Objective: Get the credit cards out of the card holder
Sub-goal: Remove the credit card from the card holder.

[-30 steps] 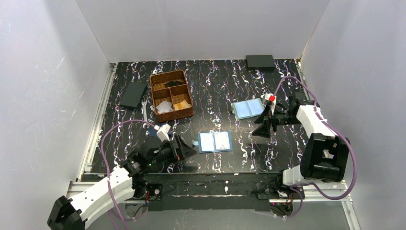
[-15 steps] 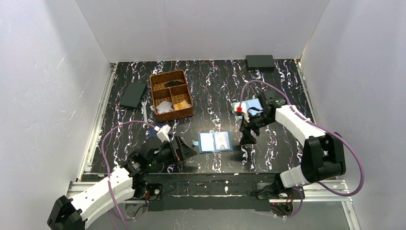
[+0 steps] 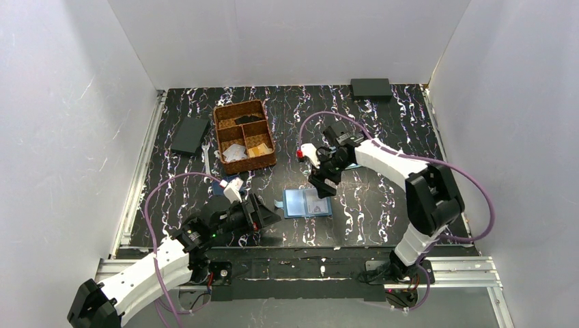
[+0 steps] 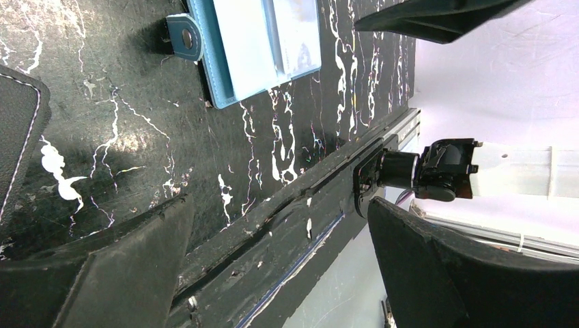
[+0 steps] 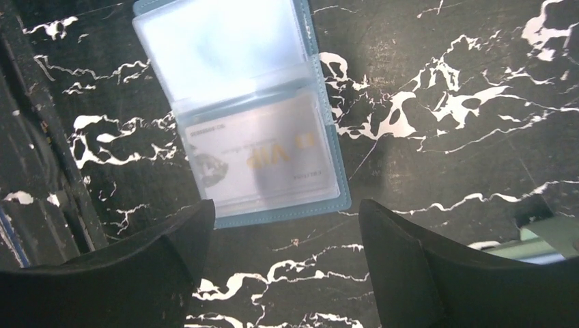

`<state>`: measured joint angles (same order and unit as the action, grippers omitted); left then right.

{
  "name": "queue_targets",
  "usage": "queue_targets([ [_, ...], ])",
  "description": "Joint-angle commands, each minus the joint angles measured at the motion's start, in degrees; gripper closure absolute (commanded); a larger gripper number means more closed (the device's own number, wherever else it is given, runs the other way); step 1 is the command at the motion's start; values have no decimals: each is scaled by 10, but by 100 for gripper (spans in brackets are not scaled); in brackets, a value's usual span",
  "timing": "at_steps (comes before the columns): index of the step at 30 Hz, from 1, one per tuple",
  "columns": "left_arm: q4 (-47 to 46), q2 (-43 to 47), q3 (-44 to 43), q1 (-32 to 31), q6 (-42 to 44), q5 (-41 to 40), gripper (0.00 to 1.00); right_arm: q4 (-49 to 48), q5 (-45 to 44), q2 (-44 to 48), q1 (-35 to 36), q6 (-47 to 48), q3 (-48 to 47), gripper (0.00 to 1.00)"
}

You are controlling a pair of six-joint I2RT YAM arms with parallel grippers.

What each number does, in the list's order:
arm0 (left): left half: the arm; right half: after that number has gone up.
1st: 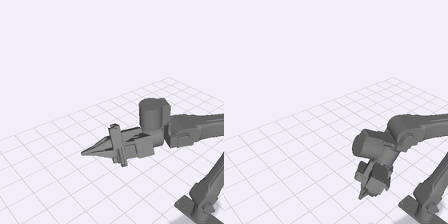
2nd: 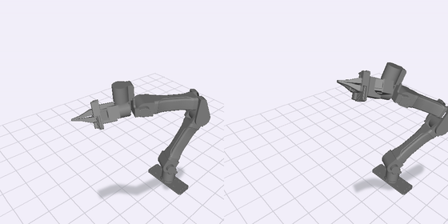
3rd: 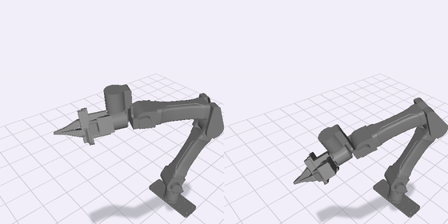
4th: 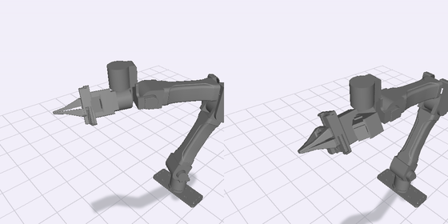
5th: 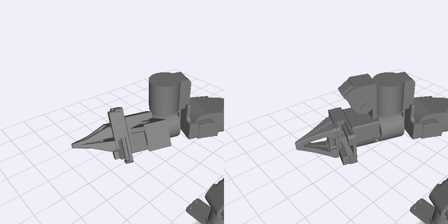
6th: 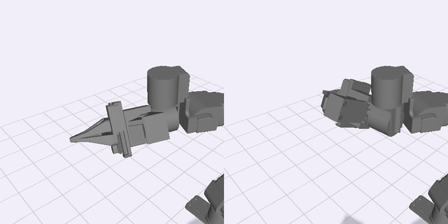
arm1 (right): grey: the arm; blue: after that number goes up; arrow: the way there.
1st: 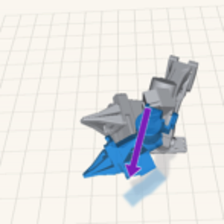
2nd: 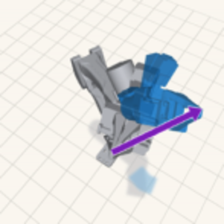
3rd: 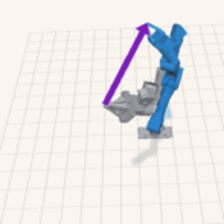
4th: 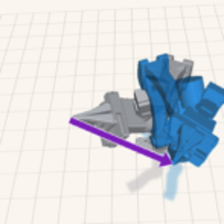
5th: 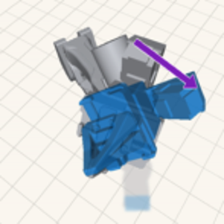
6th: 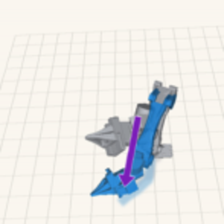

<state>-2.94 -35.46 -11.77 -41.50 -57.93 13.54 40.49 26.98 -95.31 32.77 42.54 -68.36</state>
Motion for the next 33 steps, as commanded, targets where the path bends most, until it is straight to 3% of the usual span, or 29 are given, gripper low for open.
queue_targets([
  [1, 3, 8, 2, -3, 0, 3, 2, -7, -19, -35, 8, -42, -33, 14],
  [33, 4, 0, -1, -3, 4, 1, 2, -21, -33, -40, 9, -38, -15, 15],
])
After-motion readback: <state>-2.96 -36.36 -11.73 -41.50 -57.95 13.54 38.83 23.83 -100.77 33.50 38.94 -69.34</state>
